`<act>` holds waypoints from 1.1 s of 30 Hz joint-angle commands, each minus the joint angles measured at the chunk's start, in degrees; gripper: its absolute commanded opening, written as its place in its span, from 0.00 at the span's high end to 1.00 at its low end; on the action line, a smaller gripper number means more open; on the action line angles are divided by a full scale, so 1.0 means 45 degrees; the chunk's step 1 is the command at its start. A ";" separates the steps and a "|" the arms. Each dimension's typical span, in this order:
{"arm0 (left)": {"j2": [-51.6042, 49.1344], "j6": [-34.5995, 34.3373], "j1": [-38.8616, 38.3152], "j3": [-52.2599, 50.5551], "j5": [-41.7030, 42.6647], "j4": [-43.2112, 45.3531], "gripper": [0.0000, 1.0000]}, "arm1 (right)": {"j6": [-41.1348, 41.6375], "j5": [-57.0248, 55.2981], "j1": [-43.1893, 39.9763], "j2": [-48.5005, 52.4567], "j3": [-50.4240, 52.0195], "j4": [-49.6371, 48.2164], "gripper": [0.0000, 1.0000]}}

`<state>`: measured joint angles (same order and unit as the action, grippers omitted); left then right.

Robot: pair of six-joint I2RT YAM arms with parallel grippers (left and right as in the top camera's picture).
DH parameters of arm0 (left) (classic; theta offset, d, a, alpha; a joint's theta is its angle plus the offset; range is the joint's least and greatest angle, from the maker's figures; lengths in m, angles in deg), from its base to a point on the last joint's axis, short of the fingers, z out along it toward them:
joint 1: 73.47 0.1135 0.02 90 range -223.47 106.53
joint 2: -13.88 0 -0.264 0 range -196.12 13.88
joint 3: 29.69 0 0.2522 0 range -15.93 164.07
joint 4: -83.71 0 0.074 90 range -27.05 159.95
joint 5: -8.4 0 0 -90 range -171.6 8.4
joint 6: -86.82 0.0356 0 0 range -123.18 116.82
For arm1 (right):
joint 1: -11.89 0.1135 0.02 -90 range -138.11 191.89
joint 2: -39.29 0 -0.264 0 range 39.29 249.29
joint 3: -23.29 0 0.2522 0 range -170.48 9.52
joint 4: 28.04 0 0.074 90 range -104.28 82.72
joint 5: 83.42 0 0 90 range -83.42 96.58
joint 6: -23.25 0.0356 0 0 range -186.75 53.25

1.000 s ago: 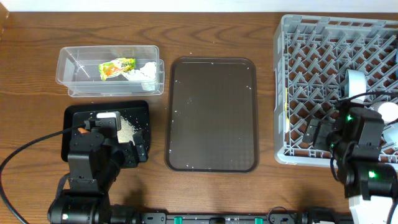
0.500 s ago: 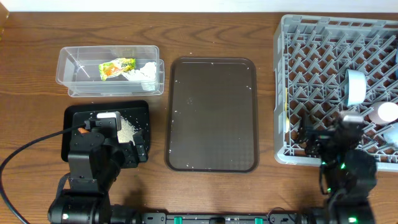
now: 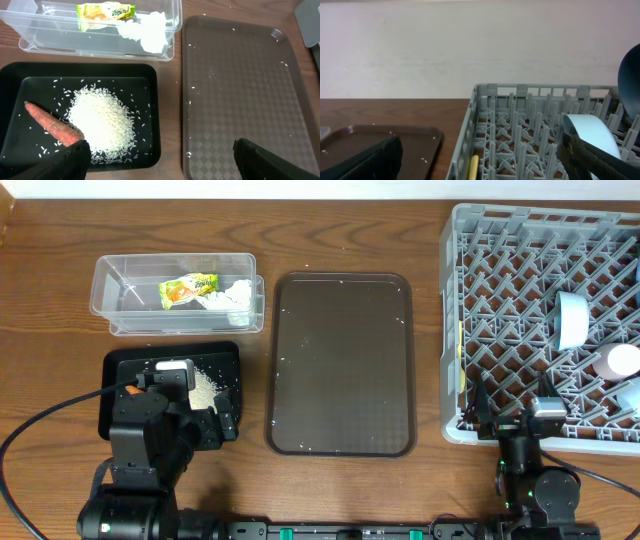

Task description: Sort waste into correct bins and load items into the dishwasher rack

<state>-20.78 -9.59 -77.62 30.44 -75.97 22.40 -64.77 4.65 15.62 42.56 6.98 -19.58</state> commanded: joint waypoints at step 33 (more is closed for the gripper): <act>0.0044 -0.0063 0.0034 -0.0019 -0.0107 0.0015 0.07 | -0.1263 0.0962 -0.0457 -0.0661 0.0495 0.2089 0.01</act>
